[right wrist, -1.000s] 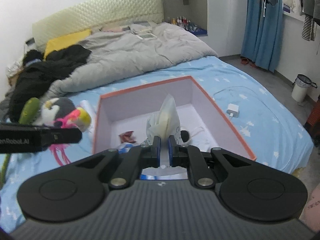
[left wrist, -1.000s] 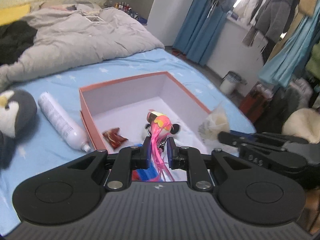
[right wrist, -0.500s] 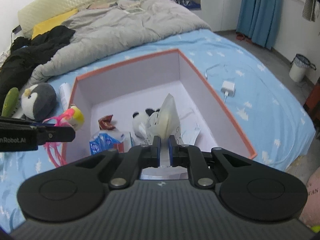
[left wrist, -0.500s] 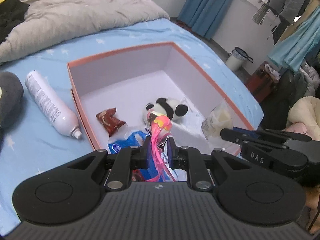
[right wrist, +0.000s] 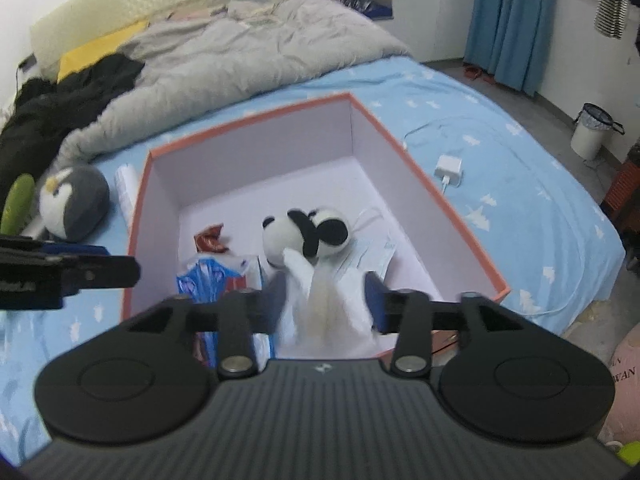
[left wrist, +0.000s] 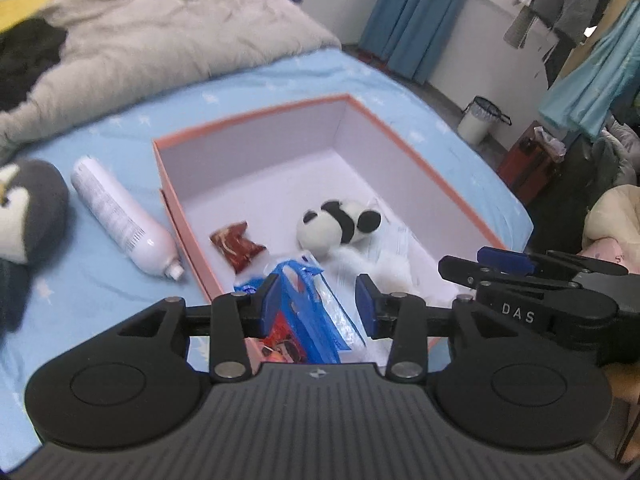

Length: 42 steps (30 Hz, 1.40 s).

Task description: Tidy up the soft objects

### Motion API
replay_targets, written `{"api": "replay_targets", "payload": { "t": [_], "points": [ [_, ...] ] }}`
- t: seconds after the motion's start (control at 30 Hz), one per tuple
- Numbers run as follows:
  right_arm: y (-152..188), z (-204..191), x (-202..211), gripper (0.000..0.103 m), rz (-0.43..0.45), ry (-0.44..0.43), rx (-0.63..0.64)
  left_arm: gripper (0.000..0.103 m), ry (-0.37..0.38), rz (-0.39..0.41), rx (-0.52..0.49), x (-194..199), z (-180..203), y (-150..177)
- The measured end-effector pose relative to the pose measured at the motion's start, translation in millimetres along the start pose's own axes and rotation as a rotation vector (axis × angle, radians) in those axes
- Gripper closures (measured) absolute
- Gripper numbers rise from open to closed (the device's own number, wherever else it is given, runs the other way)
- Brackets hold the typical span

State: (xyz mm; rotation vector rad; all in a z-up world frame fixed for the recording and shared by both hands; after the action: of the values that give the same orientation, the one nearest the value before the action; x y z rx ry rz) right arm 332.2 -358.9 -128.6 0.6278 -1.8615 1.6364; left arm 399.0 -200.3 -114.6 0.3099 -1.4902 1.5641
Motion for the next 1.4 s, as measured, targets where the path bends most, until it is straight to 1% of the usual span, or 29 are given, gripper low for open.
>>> {"api": "replay_targets", "payload": {
  "t": [0.13,0.27,0.4,0.6,0.73,0.83,0.93,1.03,1.2,1.3,1.4],
  "points": [
    [-5,-2,22,0.053,0.037,-0.016,-0.004,0.057,-0.014,0.061,-0.026,36,2,-6],
    [-14,-9,52,0.053,0.098,-0.041,-0.017,0.057,-0.003,0.117,-0.029,75,5,-11],
    [-21,-15,86,0.053,0.172,-0.058,-0.030,0.057,-0.005,0.172,-0.079,109,16,-13],
    [-25,-26,135,0.053,0.263,-0.079,-0.016,0.057,0.021,0.241,-0.086,155,30,-8],
    [-21,-28,159,0.053,0.299,-0.084,-0.023,0.057,0.017,0.285,-0.113,184,42,0],
    [-16,-29,174,0.053,0.315,-0.094,-0.035,0.057,0.019,0.316,-0.136,204,51,6],
    [-10,-29,186,0.053,0.332,-0.086,-0.037,0.057,0.040,0.332,-0.114,220,56,14],
    [-4,-30,196,0.053,0.352,-0.053,-0.020,0.057,0.036,0.341,-0.107,233,60,25],
    [8,-31,207,0.053,0.347,-0.067,-0.041,0.057,0.029,0.349,-0.097,244,66,42],
    [18,-33,213,0.053,0.339,-0.080,-0.039,0.057,0.043,0.348,-0.081,249,69,51],
    [27,-35,216,0.053,0.329,-0.082,-0.041,0.057,0.029,0.342,-0.065,250,68,60]
  ]
}}
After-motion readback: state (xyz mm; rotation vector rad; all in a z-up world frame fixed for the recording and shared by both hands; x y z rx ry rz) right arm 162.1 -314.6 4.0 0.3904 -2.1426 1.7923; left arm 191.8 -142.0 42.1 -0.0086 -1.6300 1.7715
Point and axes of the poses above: each gripper's, at about its wrist camera, not at the fingertips, and x roughly against the way its jaws point, z to its right, y to its underside, the point moved 8 cm from there along -x, roughly the way its jaws point, and after that the axes turned 5 degrees about z, right-handed, at the moved point
